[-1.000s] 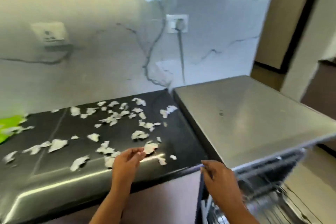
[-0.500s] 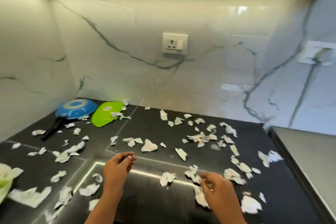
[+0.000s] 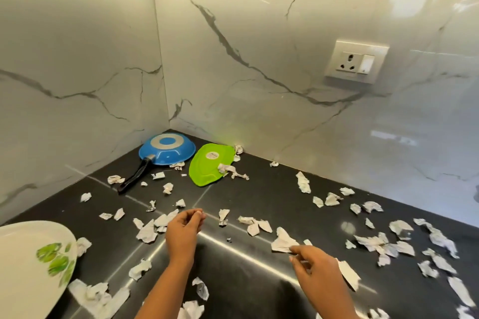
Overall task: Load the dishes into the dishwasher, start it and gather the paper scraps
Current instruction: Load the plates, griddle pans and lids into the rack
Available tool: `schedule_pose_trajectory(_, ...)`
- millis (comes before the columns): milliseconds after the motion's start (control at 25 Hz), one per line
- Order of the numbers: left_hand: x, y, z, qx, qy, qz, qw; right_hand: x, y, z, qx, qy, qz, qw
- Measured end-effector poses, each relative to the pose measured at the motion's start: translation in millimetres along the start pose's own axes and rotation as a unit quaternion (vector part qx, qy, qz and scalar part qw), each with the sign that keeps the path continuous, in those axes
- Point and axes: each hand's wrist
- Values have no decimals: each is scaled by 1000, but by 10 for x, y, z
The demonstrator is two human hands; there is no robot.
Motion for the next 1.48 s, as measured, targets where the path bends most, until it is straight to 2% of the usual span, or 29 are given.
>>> schedule_pose_trajectory(200, -554, -273, 61, -75, 18, -20, 997, -388, -381, -404, 62, -77, 45, 994)
schedule_pose_trajectory(320, -861, -341, 7, -52, -29, -16, 998, -764, -678, -727, 90, -146, 74, 982)
schedule_pose_trajectory(400, -1056, -376, -50, -91, -48, -29, 994, -1061, -811, -965, 124, -198, 64, 970)
schedule_pose_trajectory(480, -1226, -451, -125, -181, -52, -67, 980, -1339, -879, -1149, 139, -243, 45, 959)
schedule_pose_trajectory(600, -1433, -496, -253, -243, -49, -75, 966, -1624, -841, -1378, 107, -300, 4, 948)
schedule_pose_trajectory(760, -1646, -468, -465, -118, -41, -31, 992, -1807, -719, -1582, -17, -329, -60, 942)
schedule_pose_trajectory(840, -1702, -478, -543, -120, 5, -24, 992, -1924, -731, -1625, -61, -343, -109, 931)
schedule_pose_trajectory(920, -1742, -505, -582, -70, 46, -1, 997, -2040, -768, -1656, -32, -345, -102, 933)
schedule_pose_trajectory(1000, -1775, -502, -588, 84, 90, 53, 991, -2112, -799, -1702, 24, -340, -56, 938)
schedule_pose_trajectory(1080, -1805, -479, -556, 216, 121, 96, 964, -2153, -808, -1763, 65, -335, -25, 940)
schedule_pose_trajectory(1240, -1893, -382, -522, 239, 108, 157, 952, -2164, -748, -1859, 140, -299, 14, 944)
schedule_pose_trajectory(1360, -1957, -279, -522, 230, 87, 219, 944, -2156, -761, -1786, 52, -328, -7, 943)
schedule_pose_trajectory(1480, -2007, -193, -518, 223, 86, 280, 930, -2152, -756, -1657, -64, -362, -69, 927)
Point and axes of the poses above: each hand's wrist, its own x-axis away from the middle knuckle, its own z-axis out of the back of the hand, y = z × x, and after that the axes turned 10 degrees about -z, right-handed
